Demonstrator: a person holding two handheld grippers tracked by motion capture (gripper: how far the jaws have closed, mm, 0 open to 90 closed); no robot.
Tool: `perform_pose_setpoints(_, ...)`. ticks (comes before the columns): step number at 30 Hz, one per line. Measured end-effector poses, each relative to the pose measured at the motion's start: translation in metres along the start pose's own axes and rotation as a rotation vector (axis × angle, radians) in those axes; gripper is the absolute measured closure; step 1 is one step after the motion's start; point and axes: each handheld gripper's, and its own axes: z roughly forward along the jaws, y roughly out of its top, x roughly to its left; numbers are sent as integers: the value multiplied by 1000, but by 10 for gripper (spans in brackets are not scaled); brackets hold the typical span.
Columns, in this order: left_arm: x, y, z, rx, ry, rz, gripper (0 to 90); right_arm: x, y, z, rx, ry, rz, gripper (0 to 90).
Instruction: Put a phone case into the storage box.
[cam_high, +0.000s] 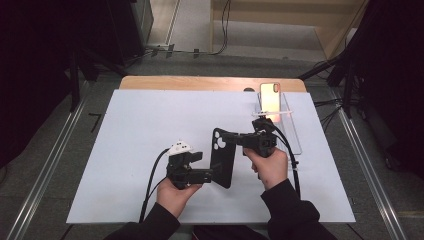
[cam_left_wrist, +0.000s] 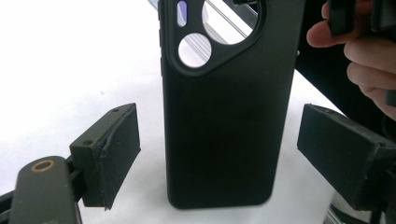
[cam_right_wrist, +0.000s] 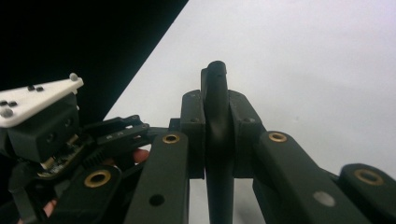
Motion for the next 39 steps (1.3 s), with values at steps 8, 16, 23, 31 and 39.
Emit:
perform_pose_setpoints(8, 6, 16, -12, 91, -46, 26, 144, 5, -2, -5, 3, 1, -102, 770)
perform_pose_setpoints(16, 9, 29, -22, 190, -57, 95, 194, 8, -2, -11, 25, 34, -203, 770)
perform_pose_setpoints(23, 17, 38, -28, 204, -114, 120, 416, 7, -3, -11, 46, 72, -281, 769)
perform_pose_setpoints(31, 21, 52, -32, 174, -145, 198, 466, 3, -5, -11, 81, 98, -319, 769)
perform_pose_setpoints(39, 24, 61, -28, 194, -216, 256, 370, -1, -6, -12, 102, 163, -360, 769)
